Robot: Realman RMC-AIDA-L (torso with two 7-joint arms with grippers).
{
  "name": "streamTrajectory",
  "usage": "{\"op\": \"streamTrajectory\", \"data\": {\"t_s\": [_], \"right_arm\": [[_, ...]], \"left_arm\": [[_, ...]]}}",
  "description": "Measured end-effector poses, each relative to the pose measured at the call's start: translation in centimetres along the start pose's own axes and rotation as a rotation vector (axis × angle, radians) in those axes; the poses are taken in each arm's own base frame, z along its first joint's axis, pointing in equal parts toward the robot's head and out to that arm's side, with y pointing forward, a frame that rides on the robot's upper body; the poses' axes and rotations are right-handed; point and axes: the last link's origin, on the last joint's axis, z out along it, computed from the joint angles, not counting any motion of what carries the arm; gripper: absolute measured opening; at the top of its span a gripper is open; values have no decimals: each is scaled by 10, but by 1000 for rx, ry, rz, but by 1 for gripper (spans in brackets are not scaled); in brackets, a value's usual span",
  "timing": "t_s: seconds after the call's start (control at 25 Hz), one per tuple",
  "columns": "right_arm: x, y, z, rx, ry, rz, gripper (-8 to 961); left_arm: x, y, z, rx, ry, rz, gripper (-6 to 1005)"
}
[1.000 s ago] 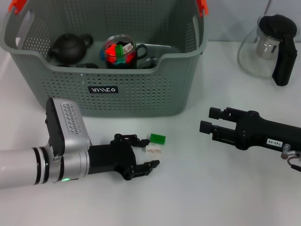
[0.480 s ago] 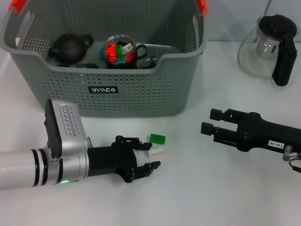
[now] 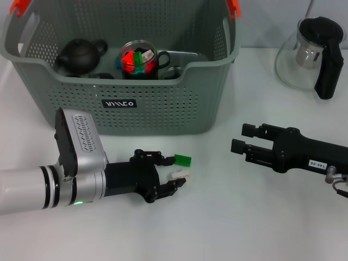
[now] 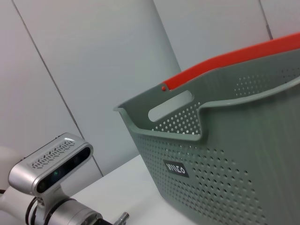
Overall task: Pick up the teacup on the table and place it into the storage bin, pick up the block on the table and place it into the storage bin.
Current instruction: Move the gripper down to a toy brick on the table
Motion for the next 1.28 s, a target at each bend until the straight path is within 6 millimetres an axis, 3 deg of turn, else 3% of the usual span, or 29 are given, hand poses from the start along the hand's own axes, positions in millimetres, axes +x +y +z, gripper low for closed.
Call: {"op": "streamTrajectory", "data": {"t_s": [1.28], "right_arm": [[0, 0, -1, 3, -2, -4, 674]], "left_arm": [[-4, 4, 3, 5, -1, 53, 328]]}}
